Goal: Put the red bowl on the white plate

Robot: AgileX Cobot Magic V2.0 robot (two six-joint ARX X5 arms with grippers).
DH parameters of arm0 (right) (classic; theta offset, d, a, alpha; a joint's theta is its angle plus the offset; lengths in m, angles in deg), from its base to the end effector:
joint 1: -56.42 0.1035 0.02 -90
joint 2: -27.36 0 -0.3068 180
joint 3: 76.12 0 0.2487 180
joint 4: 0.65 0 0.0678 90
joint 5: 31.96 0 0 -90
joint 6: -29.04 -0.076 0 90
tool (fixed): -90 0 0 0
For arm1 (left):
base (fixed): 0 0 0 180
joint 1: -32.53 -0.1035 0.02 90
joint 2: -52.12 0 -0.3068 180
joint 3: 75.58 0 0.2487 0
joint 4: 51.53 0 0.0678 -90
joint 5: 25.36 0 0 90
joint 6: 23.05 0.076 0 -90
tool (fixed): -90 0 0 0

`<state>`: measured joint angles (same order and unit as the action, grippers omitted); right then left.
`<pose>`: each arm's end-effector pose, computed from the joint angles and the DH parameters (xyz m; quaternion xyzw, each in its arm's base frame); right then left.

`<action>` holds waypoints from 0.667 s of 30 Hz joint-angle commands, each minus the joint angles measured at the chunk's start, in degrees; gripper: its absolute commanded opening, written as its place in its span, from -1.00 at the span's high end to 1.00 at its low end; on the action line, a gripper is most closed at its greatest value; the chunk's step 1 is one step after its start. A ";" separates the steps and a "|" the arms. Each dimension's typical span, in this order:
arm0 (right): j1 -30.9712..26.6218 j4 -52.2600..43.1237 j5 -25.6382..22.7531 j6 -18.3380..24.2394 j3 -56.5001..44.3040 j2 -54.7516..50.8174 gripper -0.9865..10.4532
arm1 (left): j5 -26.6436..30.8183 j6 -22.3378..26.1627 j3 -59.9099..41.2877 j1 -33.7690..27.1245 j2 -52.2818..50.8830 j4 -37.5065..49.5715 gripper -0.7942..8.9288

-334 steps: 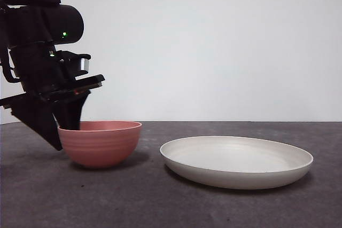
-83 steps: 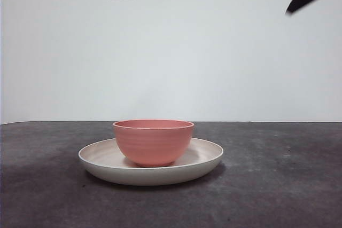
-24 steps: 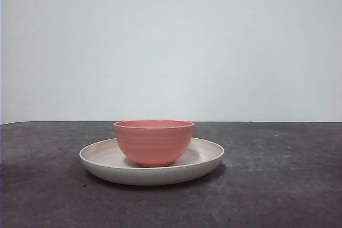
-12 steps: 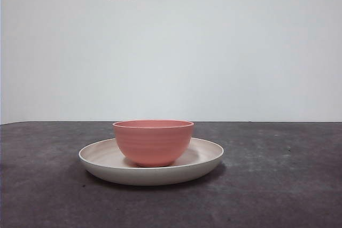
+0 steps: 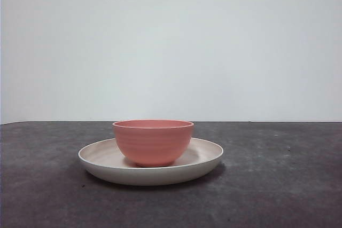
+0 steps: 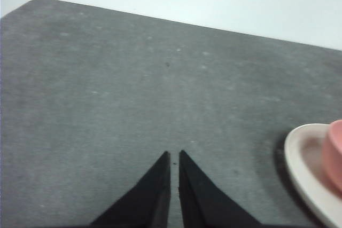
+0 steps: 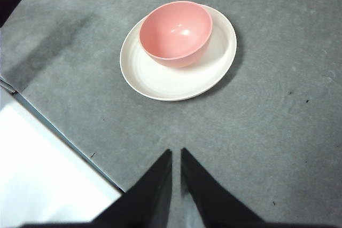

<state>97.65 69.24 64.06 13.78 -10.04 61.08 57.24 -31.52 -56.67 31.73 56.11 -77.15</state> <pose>0.0614 0.0644 0.3196 0.0187 0.3543 0.3354 0.8727 0.0951 -0.0085 0.1623 -0.0801 0.0970 -0.0503 0.9908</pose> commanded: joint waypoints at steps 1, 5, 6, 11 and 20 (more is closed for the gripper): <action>0.52 -0.57 -0.09 -0.42 0.37 0.17 0.79 | 0.09 4.07 -1.29 -0.28 -0.92 0.98 0.78; 0.52 -0.57 -0.09 -0.42 0.37 0.17 0.79 | 0.37 4.66 -2.36 -0.28 -2.01 0.96 0.78; 0.52 -0.57 -0.09 -0.42 0.37 0.17 0.79 | 0.37 4.63 -2.47 -0.26 -2.27 0.96 0.78; 0.52 -0.57 -0.09 -0.42 0.37 0.17 0.79 | 0.39 2.34 -3.48 -0.26 -3.82 1.16 0.78; 0.52 -0.57 -0.09 -0.42 0.37 0.17 0.79 | 3.15 0.24 -4.28 -0.26 -3.80 1.05 0.78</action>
<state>97.67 69.24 64.06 13.78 -10.04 61.08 59.56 -30.76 -59.77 31.54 52.37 -75.58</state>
